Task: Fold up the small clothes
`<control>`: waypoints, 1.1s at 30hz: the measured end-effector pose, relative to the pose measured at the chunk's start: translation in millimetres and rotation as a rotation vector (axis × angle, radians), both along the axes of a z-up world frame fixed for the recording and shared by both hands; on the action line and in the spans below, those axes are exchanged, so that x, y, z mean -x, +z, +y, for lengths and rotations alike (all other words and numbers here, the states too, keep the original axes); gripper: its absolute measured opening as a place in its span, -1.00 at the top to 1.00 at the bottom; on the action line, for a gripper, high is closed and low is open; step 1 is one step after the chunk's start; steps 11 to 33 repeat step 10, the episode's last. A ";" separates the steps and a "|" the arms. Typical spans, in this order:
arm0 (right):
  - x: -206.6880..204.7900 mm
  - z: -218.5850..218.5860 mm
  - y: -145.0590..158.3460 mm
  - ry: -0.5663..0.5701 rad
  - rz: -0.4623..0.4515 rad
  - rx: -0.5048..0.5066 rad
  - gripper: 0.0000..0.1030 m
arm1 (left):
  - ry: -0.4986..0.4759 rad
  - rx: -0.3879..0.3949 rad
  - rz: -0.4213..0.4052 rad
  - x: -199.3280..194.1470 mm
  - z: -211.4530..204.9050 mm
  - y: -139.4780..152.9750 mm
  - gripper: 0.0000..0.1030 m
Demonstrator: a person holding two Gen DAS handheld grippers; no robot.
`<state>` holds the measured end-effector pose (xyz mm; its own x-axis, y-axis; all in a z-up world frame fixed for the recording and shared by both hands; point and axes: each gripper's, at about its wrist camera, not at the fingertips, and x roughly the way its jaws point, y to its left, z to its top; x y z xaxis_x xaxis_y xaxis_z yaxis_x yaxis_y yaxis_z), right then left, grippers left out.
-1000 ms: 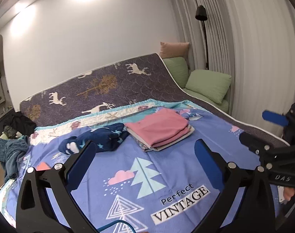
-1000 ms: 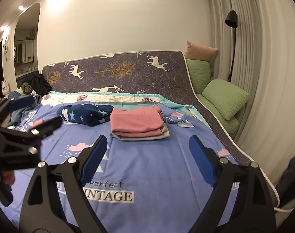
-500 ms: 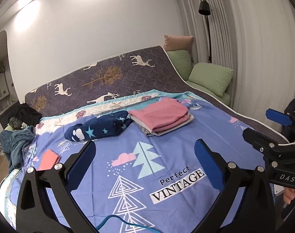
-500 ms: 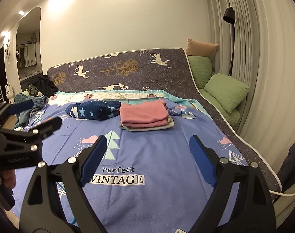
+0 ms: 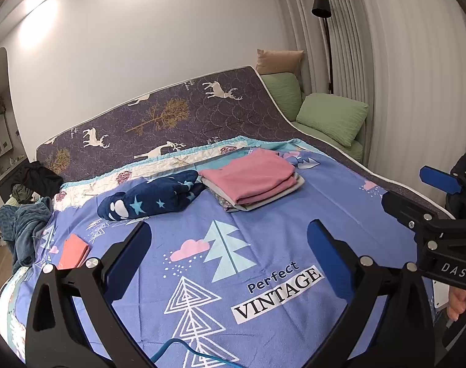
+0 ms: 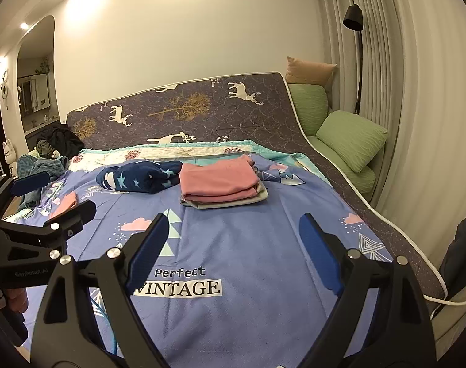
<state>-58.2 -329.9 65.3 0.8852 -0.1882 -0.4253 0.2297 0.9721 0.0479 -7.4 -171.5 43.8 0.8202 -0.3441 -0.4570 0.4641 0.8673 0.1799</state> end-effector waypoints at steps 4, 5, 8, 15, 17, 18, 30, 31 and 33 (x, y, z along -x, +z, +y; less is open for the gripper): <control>-1.3 0.0 0.0 0.001 0.000 0.006 -0.71 | 0.004 -0.005 0.006 -1.6 -3.6 -1.7 -0.97; -1.6 -0.2 -0.2 0.000 0.000 0.006 -0.71 | 0.004 -0.006 0.007 -1.8 -4.1 -2.0 -0.97; -2.0 -0.5 -0.3 0.001 0.001 0.004 -0.71 | 0.004 -0.010 0.010 -2.4 -5.4 -2.8 -0.97; -1.9 -0.4 -0.2 -0.001 0.002 0.005 -0.71 | 0.005 -0.011 0.011 -2.8 -5.9 -3.1 -0.97; -1.9 -0.4 -0.2 -0.001 0.002 0.005 -0.71 | 0.005 -0.011 0.011 -2.8 -5.9 -3.1 -0.97; -1.9 -0.4 -0.2 -0.001 0.002 0.005 -0.71 | 0.005 -0.011 0.011 -2.8 -5.9 -3.1 -0.97; -1.9 -0.4 -0.2 -0.001 0.002 0.005 -0.71 | 0.005 -0.011 0.011 -2.8 -5.9 -3.1 -0.97; -1.9 -0.4 -0.2 -0.001 0.002 0.005 -0.71 | 0.005 -0.011 0.011 -2.8 -5.9 -3.1 -0.97; -1.9 -0.4 -0.2 -0.001 0.002 0.005 -0.71 | 0.005 -0.011 0.011 -2.8 -5.9 -3.1 -0.97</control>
